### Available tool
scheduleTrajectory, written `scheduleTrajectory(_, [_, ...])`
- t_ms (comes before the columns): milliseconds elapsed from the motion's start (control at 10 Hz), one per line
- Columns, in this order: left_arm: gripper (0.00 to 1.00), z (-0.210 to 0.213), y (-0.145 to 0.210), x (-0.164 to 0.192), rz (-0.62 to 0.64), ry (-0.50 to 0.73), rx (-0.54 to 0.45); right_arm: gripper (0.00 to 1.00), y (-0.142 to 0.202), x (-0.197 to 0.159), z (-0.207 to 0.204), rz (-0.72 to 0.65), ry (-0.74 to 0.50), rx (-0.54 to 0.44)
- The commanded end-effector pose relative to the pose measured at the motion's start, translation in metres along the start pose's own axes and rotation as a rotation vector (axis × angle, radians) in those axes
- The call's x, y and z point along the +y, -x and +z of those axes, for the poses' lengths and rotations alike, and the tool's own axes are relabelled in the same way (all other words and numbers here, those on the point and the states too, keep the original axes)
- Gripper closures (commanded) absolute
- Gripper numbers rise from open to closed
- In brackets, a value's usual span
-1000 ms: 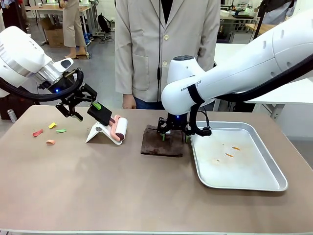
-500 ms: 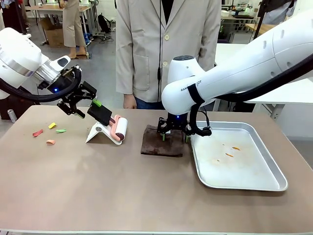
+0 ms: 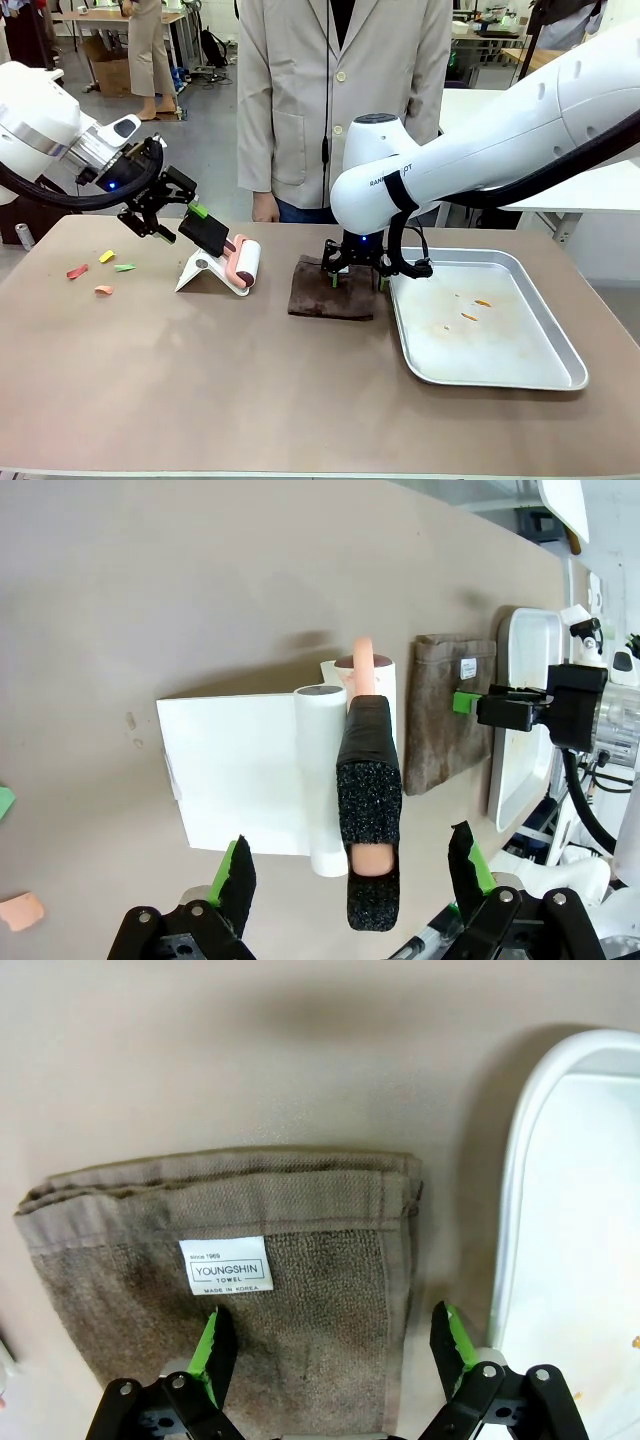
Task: Clean the surface of the table.
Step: Hold the Lint Roller with your left hand and the towel with your right hand.
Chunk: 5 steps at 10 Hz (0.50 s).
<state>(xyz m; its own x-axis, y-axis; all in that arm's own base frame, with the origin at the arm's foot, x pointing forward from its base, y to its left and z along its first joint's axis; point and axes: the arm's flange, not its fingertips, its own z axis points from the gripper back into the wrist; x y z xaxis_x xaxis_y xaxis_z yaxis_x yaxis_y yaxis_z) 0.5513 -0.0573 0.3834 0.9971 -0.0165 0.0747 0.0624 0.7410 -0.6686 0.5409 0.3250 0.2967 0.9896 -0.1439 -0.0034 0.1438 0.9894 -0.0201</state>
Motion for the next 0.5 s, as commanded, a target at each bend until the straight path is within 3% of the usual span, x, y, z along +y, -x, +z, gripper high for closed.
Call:
scheduleTrajectory(0, [0.00, 0.0029, -0.0022, 0.0046, -0.021, 0.024, -0.001, 0.00, -0.0054, -0.0031, -0.0023, 0.003, -0.023, 0.011])
scheduleTrajectory(100, [0.49, 0.0036, -0.0021, 0.0050, -0.020, 0.023, -0.007, 0.60, -0.0052, -0.0034, -0.0026, 0.006, -0.034, 0.023])
scheduleTrajectory(200, [0.60, 0.0040, -0.0023, 0.0050, -0.021, 0.022, -0.007, 0.60, -0.0050, -0.0037, -0.0033, 0.005, -0.036, 0.032])
scheduleTrajectory(300, [1.00, 0.0043, -0.0027, 0.0057, -0.022, 0.022, -0.010, 1.00, -0.0049, -0.0038, -0.0038, 0.006, -0.044, 0.043])
scheduleTrajectory(400, [1.00, 0.0037, -0.0034, 0.0063, -0.023, 0.025, -0.021, 0.62, -0.0050, -0.0043, -0.0040, 0.006, -0.044, 0.047])
